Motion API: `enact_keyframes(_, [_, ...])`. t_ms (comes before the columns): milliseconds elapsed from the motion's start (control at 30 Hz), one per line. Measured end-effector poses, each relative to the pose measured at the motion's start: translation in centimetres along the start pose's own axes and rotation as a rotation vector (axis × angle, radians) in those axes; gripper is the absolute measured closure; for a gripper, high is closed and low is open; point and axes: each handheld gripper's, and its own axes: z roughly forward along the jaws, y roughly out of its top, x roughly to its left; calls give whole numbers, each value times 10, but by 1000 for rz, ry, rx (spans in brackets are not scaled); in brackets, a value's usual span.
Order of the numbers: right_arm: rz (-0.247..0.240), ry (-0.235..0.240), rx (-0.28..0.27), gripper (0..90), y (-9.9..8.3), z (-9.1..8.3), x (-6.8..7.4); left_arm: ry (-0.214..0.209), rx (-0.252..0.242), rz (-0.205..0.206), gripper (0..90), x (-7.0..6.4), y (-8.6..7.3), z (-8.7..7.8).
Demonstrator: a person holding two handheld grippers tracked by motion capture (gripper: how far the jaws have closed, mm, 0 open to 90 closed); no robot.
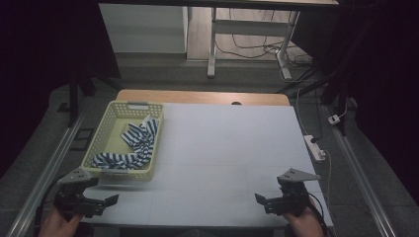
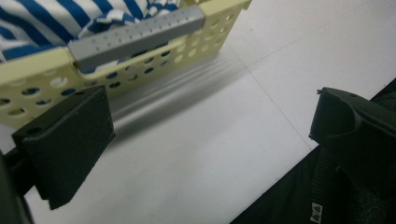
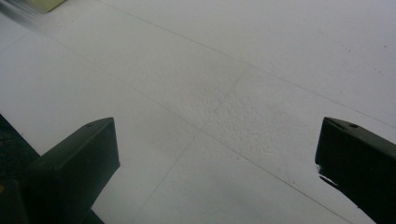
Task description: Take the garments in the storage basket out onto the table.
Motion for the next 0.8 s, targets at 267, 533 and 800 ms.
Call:
enact_keyframes(267, [-15,-3,16,0,0,1,2,24,-4,30,0,-3,5,-3])
enact_keyframes(533, [-27,-3,28,0,1,3,3,-3,-14,53,0,0,11,-3])
enact_keyframes(800, [-25,-3,32,0,1,3,3,-10,-37,86,0,1,22,-2])
